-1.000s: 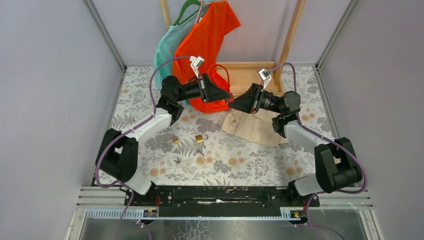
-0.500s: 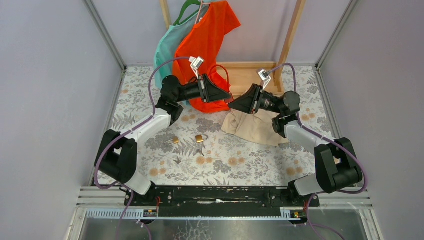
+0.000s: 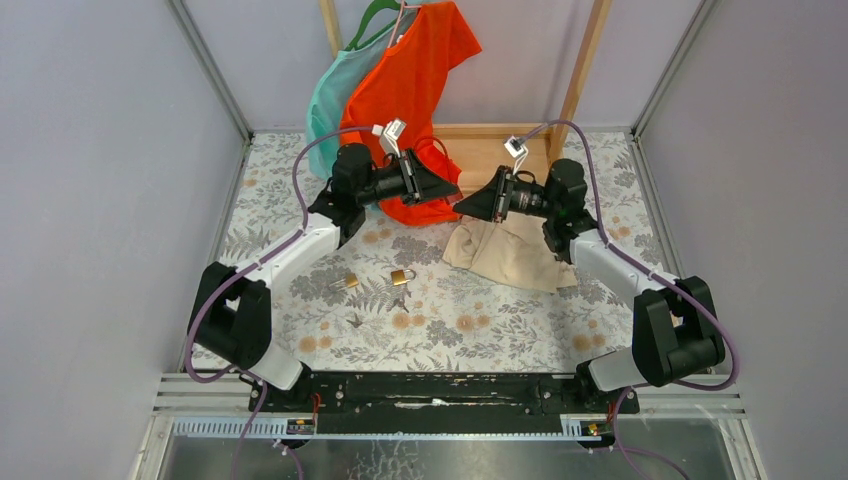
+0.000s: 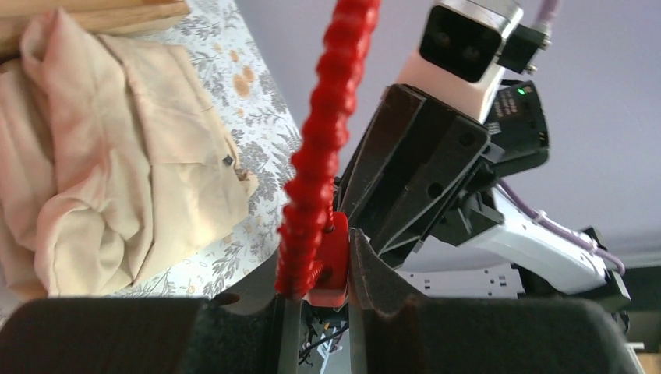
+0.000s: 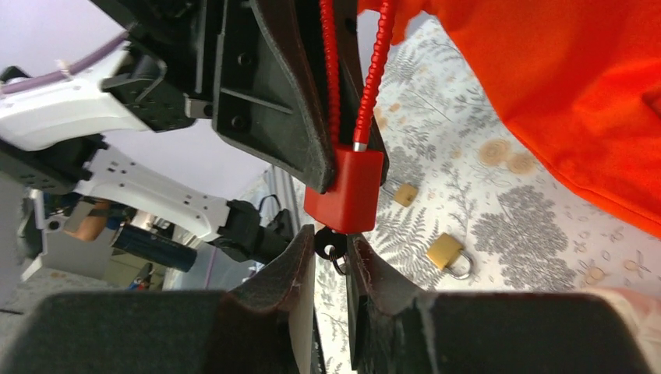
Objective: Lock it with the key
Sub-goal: Lock the lock.
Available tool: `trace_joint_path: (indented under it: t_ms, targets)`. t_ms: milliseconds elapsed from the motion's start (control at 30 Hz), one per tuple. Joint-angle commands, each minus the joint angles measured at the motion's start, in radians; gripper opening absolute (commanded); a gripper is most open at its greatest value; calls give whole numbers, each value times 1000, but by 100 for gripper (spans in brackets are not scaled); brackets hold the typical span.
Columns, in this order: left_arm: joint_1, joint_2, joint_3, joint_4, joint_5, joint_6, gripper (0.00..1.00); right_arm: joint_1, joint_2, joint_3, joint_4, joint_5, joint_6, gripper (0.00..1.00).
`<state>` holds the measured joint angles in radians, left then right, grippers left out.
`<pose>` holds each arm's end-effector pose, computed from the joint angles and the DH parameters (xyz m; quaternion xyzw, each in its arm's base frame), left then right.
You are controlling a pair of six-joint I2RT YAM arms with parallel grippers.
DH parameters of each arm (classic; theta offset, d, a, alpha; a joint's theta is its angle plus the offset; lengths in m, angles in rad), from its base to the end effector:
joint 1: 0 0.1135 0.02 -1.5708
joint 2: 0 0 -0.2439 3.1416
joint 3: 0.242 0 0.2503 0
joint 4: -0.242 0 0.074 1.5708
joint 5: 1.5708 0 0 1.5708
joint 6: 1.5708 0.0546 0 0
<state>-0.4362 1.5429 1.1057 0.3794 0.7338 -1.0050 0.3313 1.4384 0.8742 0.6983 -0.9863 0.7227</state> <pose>0.3227 -0.1908 0.3021 0.0459 0.7207 -0.6188 0.3093 0.2957 0.1499 0.2899 -0.2369 0.6380 0.6028 0.4165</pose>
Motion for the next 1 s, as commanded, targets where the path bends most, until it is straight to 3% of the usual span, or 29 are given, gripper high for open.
trace_joint_path:
  t_ms: [0,300,700,967]
  targets:
    - [4,1,47,-164,-93,36,0,9,-32,97,-233,82,-222,0]
    - [-6,3,48,-192,-116,58,0,21,-37,154,-397,147,-335,1]
    - [-6,-8,-8,-67,-58,29,0,-15,-44,53,-111,24,-87,49]
    - [-5,-6,-25,8,-27,-10,0,-18,-40,21,-57,1,-55,52]
